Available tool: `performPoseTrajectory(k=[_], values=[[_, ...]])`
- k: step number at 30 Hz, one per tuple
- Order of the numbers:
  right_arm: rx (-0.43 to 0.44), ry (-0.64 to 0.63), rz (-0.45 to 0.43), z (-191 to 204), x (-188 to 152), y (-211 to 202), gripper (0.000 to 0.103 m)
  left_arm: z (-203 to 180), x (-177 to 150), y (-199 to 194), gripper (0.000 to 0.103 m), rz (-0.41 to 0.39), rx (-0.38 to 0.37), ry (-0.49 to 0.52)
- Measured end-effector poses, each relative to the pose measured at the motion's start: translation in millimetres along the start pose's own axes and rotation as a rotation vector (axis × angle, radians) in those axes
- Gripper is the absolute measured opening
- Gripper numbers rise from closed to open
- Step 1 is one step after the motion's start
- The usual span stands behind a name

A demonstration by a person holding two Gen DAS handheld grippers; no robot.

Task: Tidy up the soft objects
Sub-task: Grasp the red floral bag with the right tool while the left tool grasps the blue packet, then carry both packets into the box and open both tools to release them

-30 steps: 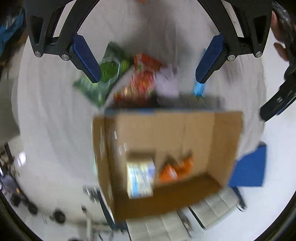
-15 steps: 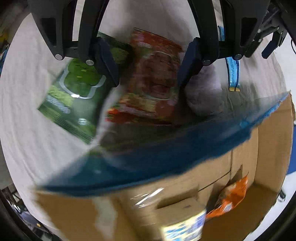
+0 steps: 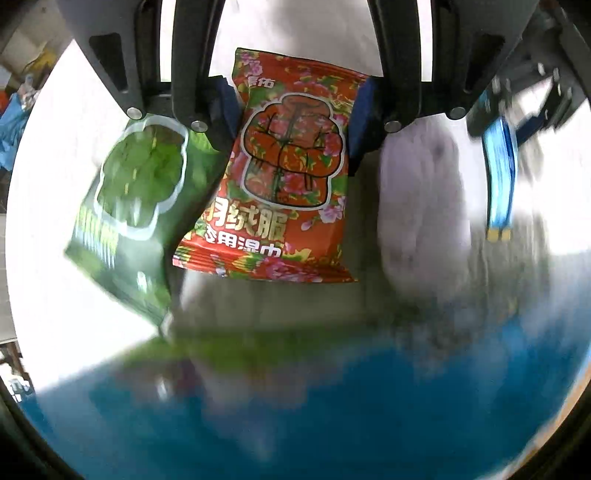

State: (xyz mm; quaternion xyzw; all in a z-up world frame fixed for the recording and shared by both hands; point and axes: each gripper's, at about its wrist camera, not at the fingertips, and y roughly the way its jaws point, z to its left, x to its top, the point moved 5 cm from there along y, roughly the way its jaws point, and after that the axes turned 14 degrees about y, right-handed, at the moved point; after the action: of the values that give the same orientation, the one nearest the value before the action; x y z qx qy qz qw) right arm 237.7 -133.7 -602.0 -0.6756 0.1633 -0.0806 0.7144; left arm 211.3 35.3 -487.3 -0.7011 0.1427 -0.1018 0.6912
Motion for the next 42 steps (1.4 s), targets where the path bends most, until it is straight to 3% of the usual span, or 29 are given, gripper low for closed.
performPoseTrajectory(k=[1,9,12,16,21,25,33,42], values=[[0.001,-0.015,0.019,-2.6,-7.7,2.1,0.051,-2.5,-0.8,-1.1,0.033,0.001,-0.009,-0.004],[-0.022,-0.128,0.107,-22.0,-68.7,16.2,0.051,-18.1,-40.6,6.2,0.027,0.038,-0.207,-0.193],[-0.014,-0.113,0.103,-23.9,-72.9,20.3,0.054,-16.7,-44.2,8.0,0.028,0.025,-0.233,-0.231],[-0.024,-0.090,0.083,-26.7,-76.2,26.9,0.060,-9.8,-33.0,6.9,0.028,0.046,-0.196,-0.216],[-0.095,-0.118,0.035,-6.8,-85.7,40.8,0.049,-23.7,-18.9,6.7,0.023,0.025,-0.108,-0.168],[-0.045,-0.103,0.056,-19.9,-88.2,27.7,0.048,-33.7,-23.8,-1.9,0.017,0.002,-0.126,-0.181],[0.041,-0.115,0.033,-35.5,-96.1,-3.2,0.047,-51.7,-32.4,-25.0,0.016,-0.053,-0.111,-0.176],[0.128,-0.144,-0.003,-31.4,-90.7,-53.1,0.047,-77.2,-20.0,-75.0,0.016,-0.141,-0.159,-0.142]])
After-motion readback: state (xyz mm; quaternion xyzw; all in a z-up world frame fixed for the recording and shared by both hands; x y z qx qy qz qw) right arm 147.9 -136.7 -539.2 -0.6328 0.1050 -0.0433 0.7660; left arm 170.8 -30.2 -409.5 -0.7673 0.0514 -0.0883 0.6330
